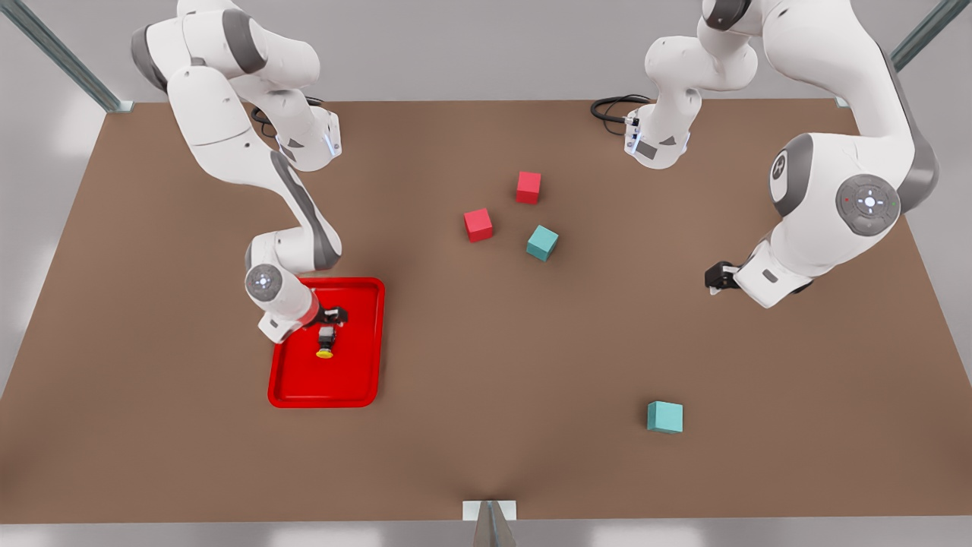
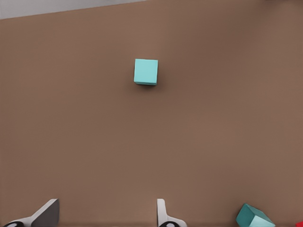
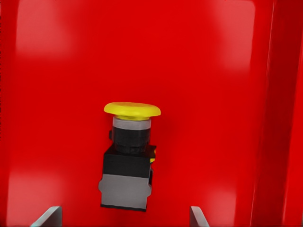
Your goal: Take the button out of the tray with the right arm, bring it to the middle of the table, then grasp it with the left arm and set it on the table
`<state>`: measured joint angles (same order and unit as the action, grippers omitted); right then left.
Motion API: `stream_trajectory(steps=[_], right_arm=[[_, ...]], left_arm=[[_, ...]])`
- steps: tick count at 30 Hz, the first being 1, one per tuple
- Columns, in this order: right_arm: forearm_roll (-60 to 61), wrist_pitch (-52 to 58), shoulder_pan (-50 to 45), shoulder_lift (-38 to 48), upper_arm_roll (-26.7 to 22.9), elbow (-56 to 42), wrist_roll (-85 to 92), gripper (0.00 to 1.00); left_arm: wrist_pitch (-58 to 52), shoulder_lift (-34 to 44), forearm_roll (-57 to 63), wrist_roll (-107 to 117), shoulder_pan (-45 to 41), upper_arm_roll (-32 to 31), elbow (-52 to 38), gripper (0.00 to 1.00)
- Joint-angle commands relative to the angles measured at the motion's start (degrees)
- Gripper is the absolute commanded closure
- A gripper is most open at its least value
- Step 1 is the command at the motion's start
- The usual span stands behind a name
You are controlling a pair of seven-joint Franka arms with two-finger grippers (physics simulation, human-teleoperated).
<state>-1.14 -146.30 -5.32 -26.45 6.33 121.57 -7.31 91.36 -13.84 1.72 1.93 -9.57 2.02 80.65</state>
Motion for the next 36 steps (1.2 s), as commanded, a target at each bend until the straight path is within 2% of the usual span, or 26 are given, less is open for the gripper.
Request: stream_trajectory(steps=[1, 7, 33, 34, 36], right_arm=[[0.8, -7.8, 0.1, 0.3, 0.1, 1.5, 1.2, 0.0], [2.8, -7.3, -0.2, -1.5, 0.1, -3.0, 1.3, 0.0], [2.8, -6.2, 0.4, -5.1, -0.1, -3.0, 1.3, 0.0], [2.9, -6.2, 0.4, -5.1, -0.1, -3.0, 1.6, 0.01], [2.9, -5.9, 0.4, -5.1, -0.1, -3.1, 1.8, 0.14]], left_arm=[[0.1, 0.0, 0.0, 0.1, 0.0, 0.0, -0.1, 0.0], [0.1, -0.3, 0.0, 0.1, 0.1, 0.0, -0.1, 0.0], [0.3, -1.6, 0.0, 0.1, 0.2, 0.0, 0.1, 0.0], [0.3, -1.6, 0.0, 0.1, 0.2, 0.0, 0.1, 0.0], [0.3, -2.0, 0.0, 0.1, 0.2, 0.0, 0.1, 0.0]])
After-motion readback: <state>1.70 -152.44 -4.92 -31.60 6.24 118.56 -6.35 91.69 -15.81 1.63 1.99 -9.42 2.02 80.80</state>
